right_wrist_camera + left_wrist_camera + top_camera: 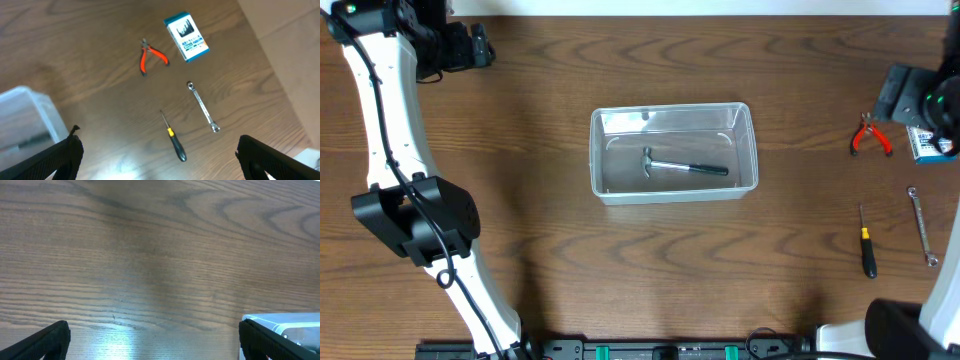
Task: Pack container
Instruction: 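Raise the right gripper and move it right toward the red pliers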
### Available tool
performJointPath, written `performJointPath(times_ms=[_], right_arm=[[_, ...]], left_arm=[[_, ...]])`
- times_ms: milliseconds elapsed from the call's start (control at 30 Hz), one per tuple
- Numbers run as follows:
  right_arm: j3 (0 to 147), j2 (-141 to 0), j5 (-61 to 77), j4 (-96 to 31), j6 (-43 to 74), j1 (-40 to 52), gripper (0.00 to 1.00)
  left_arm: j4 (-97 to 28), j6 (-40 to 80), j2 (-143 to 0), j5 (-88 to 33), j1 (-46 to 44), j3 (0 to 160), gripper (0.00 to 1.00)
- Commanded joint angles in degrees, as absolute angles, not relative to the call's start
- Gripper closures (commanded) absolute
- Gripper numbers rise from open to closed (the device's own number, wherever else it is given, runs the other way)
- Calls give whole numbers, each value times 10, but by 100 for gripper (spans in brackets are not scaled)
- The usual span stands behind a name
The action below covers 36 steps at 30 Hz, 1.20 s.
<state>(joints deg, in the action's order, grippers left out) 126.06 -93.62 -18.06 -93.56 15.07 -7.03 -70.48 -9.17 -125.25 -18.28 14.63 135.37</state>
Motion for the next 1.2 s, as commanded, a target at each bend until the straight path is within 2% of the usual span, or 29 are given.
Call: performJointPath(times_ms=[0, 200, 633, 833, 967, 1100, 1167], right_arm=[[1257, -961, -154, -932, 156, -111, 1], [1257, -1026, -106, -928, 46, -145, 1], [1256, -1148, -85, -921, 55, -184, 1], [1253, -1185, 3, -922, -138, -207, 1], [1251, -1202, 9, -886, -163, -222, 3], [1251, -1219, 37, -861, -161, -228, 1], [1249, -1229, 46, -843, -110, -226, 1]], left_arm=[[-707, -91, -1250, -188, 149, 1364, 2], [-707, -91, -1250, -188, 149, 1364, 2], [-707, -91, -1250, -188, 149, 1364, 2], [-707, -91, -1250, -188, 149, 1364, 2], [-707, -91, -1250, -188, 149, 1364, 2], [-707, -91, -1250, -188, 149, 1364, 2], [-707, -91, -1250, -188, 149, 1364, 2]])
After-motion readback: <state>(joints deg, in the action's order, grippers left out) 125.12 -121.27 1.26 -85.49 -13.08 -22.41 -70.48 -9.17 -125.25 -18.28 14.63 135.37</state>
